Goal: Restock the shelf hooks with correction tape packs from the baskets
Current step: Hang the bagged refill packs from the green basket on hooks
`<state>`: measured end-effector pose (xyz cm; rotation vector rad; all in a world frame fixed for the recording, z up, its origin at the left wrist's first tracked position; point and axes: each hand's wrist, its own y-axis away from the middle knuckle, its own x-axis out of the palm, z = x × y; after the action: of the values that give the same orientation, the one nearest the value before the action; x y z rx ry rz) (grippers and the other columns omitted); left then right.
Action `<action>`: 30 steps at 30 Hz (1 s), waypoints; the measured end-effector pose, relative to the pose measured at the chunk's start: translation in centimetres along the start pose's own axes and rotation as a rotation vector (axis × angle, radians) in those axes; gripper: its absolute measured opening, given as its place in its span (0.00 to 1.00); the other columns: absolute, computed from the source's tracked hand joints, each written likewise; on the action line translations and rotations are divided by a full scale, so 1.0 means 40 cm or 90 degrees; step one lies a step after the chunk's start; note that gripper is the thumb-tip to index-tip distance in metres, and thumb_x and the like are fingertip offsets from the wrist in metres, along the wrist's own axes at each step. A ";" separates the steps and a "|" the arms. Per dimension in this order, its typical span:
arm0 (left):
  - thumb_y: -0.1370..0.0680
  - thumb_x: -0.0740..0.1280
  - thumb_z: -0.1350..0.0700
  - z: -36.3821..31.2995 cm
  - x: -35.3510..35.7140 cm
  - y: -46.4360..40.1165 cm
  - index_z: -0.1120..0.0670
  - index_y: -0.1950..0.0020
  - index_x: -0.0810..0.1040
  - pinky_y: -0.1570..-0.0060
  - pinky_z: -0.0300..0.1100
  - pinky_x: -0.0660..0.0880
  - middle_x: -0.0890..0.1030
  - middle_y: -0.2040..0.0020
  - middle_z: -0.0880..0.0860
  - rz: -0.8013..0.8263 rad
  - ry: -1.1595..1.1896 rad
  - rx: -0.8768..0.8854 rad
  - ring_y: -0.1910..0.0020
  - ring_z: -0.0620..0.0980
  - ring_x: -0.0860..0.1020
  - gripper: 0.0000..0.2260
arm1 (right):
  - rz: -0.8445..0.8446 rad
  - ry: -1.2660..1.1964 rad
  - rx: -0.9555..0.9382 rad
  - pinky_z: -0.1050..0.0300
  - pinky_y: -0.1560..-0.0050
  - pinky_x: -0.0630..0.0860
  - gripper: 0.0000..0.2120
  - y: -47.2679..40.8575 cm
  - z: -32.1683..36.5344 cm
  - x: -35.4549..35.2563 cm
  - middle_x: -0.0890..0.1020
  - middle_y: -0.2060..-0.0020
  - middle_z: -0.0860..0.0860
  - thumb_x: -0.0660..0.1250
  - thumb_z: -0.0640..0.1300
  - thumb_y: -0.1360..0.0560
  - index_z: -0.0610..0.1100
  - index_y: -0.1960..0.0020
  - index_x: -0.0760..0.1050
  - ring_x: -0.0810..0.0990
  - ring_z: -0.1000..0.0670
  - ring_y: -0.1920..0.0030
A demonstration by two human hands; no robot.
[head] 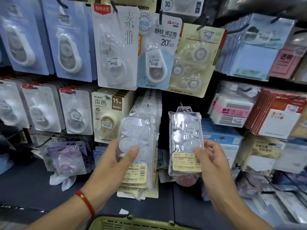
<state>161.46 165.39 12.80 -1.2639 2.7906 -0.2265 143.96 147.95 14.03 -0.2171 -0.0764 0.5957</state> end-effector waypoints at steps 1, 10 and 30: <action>0.22 0.69 0.43 0.000 0.000 0.001 0.48 0.34 0.78 0.37 0.49 0.77 0.86 0.41 0.45 0.003 0.000 -0.001 0.41 0.45 0.84 0.18 | 0.001 0.002 -0.004 0.59 0.67 0.82 0.04 -0.001 0.001 -0.001 0.89 0.50 0.52 0.65 0.49 0.16 0.58 0.44 0.75 0.89 0.49 0.57; 0.26 0.71 0.40 0.009 0.010 0.010 0.47 0.38 0.79 0.41 0.46 0.78 0.87 0.43 0.44 0.025 -0.020 -0.004 0.43 0.43 0.85 0.20 | 0.049 0.374 -0.150 0.65 0.44 0.74 0.14 0.020 0.002 0.022 0.76 0.43 0.66 0.69 0.59 0.22 0.62 0.38 0.73 0.77 0.62 0.41; 0.24 0.67 0.40 0.024 0.022 0.012 0.35 0.43 0.80 0.43 0.54 0.81 0.88 0.43 0.48 0.025 0.034 -0.001 0.45 0.50 0.87 0.10 | 0.003 0.044 -0.016 0.30 0.61 0.83 0.06 0.027 0.030 0.049 0.84 0.54 0.40 0.65 0.59 0.18 0.59 0.50 0.75 0.85 0.30 0.54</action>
<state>160.65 164.94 11.77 -1.2191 2.8583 -0.2585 144.83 150.14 14.99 -0.2621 -0.0166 0.5915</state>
